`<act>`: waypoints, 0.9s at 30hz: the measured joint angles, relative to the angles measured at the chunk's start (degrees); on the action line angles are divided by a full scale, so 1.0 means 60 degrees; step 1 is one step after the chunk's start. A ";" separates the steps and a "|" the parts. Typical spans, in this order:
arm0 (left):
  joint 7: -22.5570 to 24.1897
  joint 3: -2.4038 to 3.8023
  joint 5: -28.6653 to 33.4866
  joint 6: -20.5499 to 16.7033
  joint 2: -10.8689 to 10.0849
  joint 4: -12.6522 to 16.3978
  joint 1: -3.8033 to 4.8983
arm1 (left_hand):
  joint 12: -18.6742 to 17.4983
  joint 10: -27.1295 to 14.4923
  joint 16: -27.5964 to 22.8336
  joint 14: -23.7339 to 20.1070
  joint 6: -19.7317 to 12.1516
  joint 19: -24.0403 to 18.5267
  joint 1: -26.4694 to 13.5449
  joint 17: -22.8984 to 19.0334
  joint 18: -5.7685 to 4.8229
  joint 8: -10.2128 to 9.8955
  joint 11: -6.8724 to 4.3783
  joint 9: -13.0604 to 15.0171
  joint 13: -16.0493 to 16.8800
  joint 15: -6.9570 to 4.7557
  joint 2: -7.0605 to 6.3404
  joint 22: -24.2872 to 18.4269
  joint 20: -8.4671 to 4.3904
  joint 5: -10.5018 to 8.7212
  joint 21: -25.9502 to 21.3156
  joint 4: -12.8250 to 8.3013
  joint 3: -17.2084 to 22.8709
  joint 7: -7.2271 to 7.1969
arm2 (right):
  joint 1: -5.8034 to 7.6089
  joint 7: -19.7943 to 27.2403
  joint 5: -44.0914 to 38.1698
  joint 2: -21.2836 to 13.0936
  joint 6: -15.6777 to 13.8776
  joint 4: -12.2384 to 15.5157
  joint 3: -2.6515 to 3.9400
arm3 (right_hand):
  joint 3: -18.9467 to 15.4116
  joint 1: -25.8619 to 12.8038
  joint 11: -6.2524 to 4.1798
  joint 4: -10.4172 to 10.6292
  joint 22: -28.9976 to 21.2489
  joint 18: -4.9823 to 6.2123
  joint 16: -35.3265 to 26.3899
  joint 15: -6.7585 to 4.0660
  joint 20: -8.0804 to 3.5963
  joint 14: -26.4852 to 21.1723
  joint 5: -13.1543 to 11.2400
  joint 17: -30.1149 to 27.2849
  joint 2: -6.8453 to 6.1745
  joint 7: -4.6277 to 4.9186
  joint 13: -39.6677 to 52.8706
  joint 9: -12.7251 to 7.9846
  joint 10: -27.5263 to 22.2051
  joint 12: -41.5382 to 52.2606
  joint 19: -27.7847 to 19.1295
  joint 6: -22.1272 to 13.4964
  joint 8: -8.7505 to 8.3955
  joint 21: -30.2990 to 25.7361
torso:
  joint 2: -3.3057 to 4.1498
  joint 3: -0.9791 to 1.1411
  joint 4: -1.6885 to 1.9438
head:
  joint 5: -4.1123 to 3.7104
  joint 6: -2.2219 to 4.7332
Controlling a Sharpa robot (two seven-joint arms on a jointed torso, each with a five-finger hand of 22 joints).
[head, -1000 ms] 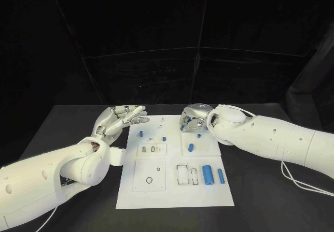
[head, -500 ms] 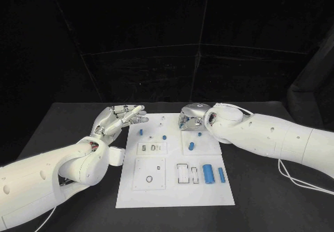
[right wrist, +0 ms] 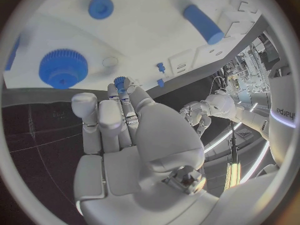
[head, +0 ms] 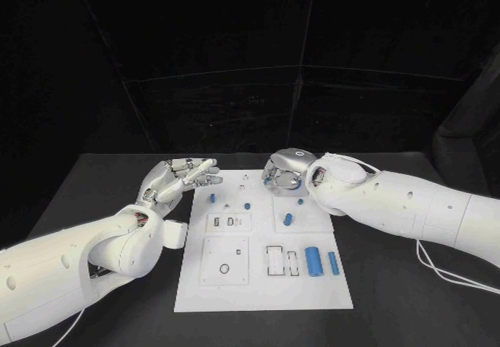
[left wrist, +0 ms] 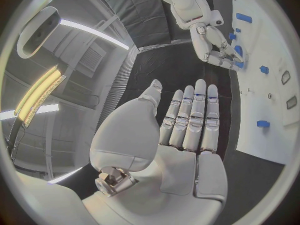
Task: Assemble the parts on the task board
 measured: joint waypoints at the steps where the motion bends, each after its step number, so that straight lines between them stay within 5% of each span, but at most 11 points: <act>1: -0.0003 0.0000 0.0000 0.0001 -0.0001 -0.0002 0.0000 | -0.0001 0.0000 -0.0001 0.0000 0.0000 0.0000 0.0000 0.0000 0.0000 0.0000 0.0000 0.0000 0.0000 0.0000 0.0000 0.0000 0.0000 0.0000 -0.0012 0.0000 0.0000 0.0000 | 0.0022 0.0016 0.0013 0.0033 -0.0114 -0.0019 0.0015 | 0.0124 -0.0059 0.0000 -0.0004 0.0013 0.0000 0.0018 0.0000 0.0005 0.0000 0.0000 0.0000 -0.0059 0.0000 0.0000 0.0002 0.0000 0.0012 -0.0005 0.0000 0.0000 0.0032 | 0.0001 0.0000 0.0000 | 0.0001 0.0005; 9: -0.0014 0.0000 -0.0002 0.0007 0.0007 -0.0016 0.0006 | -0.0001 0.0000 -0.0001 0.0000 0.0000 -0.0001 0.0000 0.0000 -0.0001 -0.0046 0.0000 0.0001 0.0001 0.0000 0.0000 -0.0017 0.0000 0.0000 -0.0012 0.0000 0.0000 0.0000 | 0.0181 0.0073 0.0083 0.0498 -0.0724 -0.0533 0.0066 | 0.1606 -0.0559 0.0034 0.0044 0.0126 0.0001 0.0212 0.0000 0.0079 0.0000 -0.0068 -0.0012 -0.0628 0.0003 0.0017 -0.0007 0.0034 0.0012 -0.0152 0.0006 0.0002 0.0229 | 0.0027 0.0007 0.0028 | 0.0035 0.0042; 10: -0.0015 0.0000 -0.0002 0.0008 0.0009 -0.0016 0.0006 | -0.0001 0.0000 -0.0001 0.0000 0.0000 0.0000 0.0000 -0.0001 -0.0001 -0.0046 0.0000 0.0001 0.0001 0.0000 0.0000 -0.0017 0.0000 0.0000 -0.0012 0.0000 0.0000 0.0000 | 0.0187 0.0079 0.0091 0.0585 -0.0768 -0.0634 0.0066 | 0.2352 -0.0842 0.0034 0.0062 0.0152 0.0000 0.0279 0.0000 0.0090 -0.0001 -0.0095 -0.0053 -0.0973 -0.0004 0.0030 -0.0005 0.0034 0.0047 -0.0228 0.0028 0.0005 0.0299 | 0.0030 0.0009 0.0029 | 0.0047 0.0046; 12: -0.0016 0.0000 -0.0002 0.0010 0.0013 -0.0016 0.0007 | -0.0001 0.0000 -0.0001 0.0000 0.0000 0.0000 0.0000 0.0000 -0.0001 -0.0046 0.0000 0.0001 0.0000 0.0000 0.0000 -0.0017 0.0001 0.0000 -0.0012 0.0000 0.0000 0.0000 | 0.0198 0.0089 0.0099 0.0716 -0.0821 -0.0776 0.0066 | 0.2783 -0.1002 0.0034 0.0086 0.0164 0.0001 0.0297 0.0000 0.0103 -0.0001 -0.0110 -0.0092 -0.1145 -0.0002 0.0034 -0.0004 0.0034 0.0053 -0.0242 0.0036 0.0007 0.0330 | 0.0038 0.0013 0.0031 | 0.0059 0.0049; 24: -0.0010 0.0001 -0.0005 0.0006 0.0035 -0.0034 0.0036 | -0.0039 0.0000 -0.0036 0.0000 0.0000 0.0025 0.0000 -0.0001 -0.0001 -0.0046 0.0000 0.0002 -0.0006 0.0000 0.0000 -0.0030 0.0026 0.0000 -0.0012 -0.0053 0.0000 0.0000 | 0.0242 0.0165 0.0119 0.1420 -0.0605 -0.1542 0.0073 | 0.3022 -0.1141 0.0100 0.0162 0.0174 -0.0008 0.0296 0.0036 0.0103 -0.0036 -0.0168 -0.0121 -0.1284 0.0053 0.0030 -0.0002 -0.0031 0.0068 -0.0242 -0.0020 0.0008 0.0331 | 0.0093 0.0015 0.0092 | 0.0066 0.0051; 27: -0.0009 0.0001 -0.0005 0.0006 0.0029 -0.0032 0.0051 | -0.0039 0.0000 -0.0036 0.0000 0.0000 0.0025 0.0000 -0.0001 -0.0001 -0.0045 0.0000 0.0002 -0.0006 0.0000 0.0000 -0.0030 0.0026 0.0000 -0.0012 -0.0053 0.0000 0.0000 | 0.0243 0.0173 0.0118 0.1513 -0.0403 -0.1613 0.0072 | 0.3047 -0.1139 0.0106 0.0139 0.0173 -0.0152 0.0296 0.0036 0.0103 -0.0036 -0.0176 -0.0139 -0.1286 0.0053 0.0024 -0.0003 -0.0038 0.0069 -0.0242 -0.0020 0.0007 0.0331 | 0.0115 0.0016 0.0096 | 0.0077 0.0051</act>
